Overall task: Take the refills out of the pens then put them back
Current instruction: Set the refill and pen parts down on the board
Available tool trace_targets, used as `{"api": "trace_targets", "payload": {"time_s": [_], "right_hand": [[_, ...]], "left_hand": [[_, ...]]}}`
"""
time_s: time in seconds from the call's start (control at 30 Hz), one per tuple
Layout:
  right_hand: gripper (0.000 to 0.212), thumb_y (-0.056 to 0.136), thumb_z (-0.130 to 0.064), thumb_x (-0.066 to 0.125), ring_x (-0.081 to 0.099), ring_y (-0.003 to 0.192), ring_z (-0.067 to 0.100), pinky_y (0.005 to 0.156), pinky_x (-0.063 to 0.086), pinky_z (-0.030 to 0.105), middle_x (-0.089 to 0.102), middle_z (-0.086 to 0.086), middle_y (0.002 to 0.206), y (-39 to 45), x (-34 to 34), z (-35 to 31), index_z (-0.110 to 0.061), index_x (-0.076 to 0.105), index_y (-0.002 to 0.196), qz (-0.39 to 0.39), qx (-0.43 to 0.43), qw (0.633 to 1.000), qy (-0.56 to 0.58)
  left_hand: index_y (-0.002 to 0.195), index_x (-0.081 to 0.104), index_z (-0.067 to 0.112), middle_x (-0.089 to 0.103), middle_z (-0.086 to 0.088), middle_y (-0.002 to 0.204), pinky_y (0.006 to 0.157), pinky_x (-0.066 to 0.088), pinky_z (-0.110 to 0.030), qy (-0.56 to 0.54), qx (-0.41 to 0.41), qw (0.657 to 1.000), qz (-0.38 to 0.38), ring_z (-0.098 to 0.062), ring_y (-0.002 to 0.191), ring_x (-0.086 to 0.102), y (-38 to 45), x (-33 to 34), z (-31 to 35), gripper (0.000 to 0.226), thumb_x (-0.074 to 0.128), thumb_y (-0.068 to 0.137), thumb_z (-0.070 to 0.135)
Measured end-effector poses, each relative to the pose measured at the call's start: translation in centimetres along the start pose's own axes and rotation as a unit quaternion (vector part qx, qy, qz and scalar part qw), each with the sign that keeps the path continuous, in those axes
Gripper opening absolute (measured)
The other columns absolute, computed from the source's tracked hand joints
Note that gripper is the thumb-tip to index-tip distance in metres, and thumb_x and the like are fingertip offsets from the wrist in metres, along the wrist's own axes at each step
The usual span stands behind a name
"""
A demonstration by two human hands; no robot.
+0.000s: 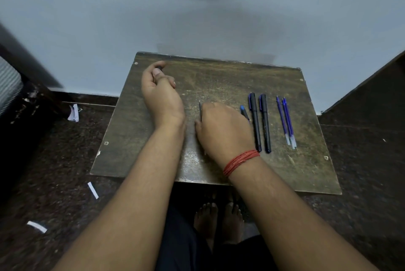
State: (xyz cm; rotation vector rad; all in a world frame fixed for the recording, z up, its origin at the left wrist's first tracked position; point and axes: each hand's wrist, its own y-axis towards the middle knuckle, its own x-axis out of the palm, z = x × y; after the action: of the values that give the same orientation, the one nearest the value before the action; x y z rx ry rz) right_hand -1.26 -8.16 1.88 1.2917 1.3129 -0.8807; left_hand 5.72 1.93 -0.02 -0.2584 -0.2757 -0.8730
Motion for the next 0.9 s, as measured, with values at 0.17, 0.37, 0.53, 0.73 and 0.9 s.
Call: {"api": "trace_targets", "payload": {"time_s": [0.17,0.37,0.53,0.73,0.9], "right_hand": [[0.016,0.092,-0.010,0.049,0.064,0.094,0.027,0.063,0.036,0.032,0.067,0.006,0.101,0.3,-0.3,-0.6,-0.014,0.061,0.102,-0.019,0.015,0.999,-0.026],[0.009,0.094,-0.017,0.054,0.064,0.088,0.026,0.061,0.037,0.032,0.067,0.006,0.097,1.0,0.1,-0.9,-0.014,0.063,0.096,-0.036,0.020,0.998,-0.045],[0.011,0.092,-0.025,0.053,0.064,0.087,0.028,0.062,0.036,0.032,0.063,0.007,0.088,1.1,-0.8,-0.5,-0.018,0.054,0.083,-0.050,0.002,0.998,-0.024],[0.013,0.087,-0.026,0.058,0.057,0.070,0.017,0.058,0.043,0.032,0.061,-0.002,0.077,2.2,-4.0,2.4,-0.014,0.056,0.083,-0.044,0.108,0.973,0.197],[0.010,0.085,-0.017,0.065,0.050,0.061,0.012,0.054,0.040,0.028,0.058,-0.003,0.072,2.6,-3.9,5.4,-0.014,0.057,0.082,0.043,0.169,0.911,0.374]], "left_hand": [[0.097,0.062,0.023,0.046,0.004,0.060,0.052,0.026,-0.026,-0.013,-0.002,1.000,-0.003,-0.009,0.052,0.034,0.1,0.0,-0.4,0.027,0.037,0.104,0.016],[0.096,0.062,0.025,0.047,0.006,0.058,0.052,0.026,-0.027,-0.013,-0.002,1.000,0.000,-0.011,0.051,0.035,0.2,0.0,-0.3,0.026,0.038,0.103,0.017],[0.097,0.063,0.025,0.047,0.005,0.060,0.050,0.026,-0.025,0.001,-0.003,1.000,-0.007,-0.009,0.051,0.035,-0.3,0.1,-0.1,0.027,0.038,0.104,0.018],[0.100,0.063,0.025,0.046,0.005,0.062,0.052,0.029,-0.027,0.037,0.007,0.997,-0.073,-0.007,0.052,0.035,-1.8,0.8,0.0,0.026,0.038,0.106,0.021],[0.103,0.063,0.025,0.046,0.006,0.062,0.047,0.030,-0.025,0.106,0.045,0.977,-0.178,-0.006,0.051,0.035,-3.7,1.6,-0.1,0.024,0.039,0.107,0.022]]}}
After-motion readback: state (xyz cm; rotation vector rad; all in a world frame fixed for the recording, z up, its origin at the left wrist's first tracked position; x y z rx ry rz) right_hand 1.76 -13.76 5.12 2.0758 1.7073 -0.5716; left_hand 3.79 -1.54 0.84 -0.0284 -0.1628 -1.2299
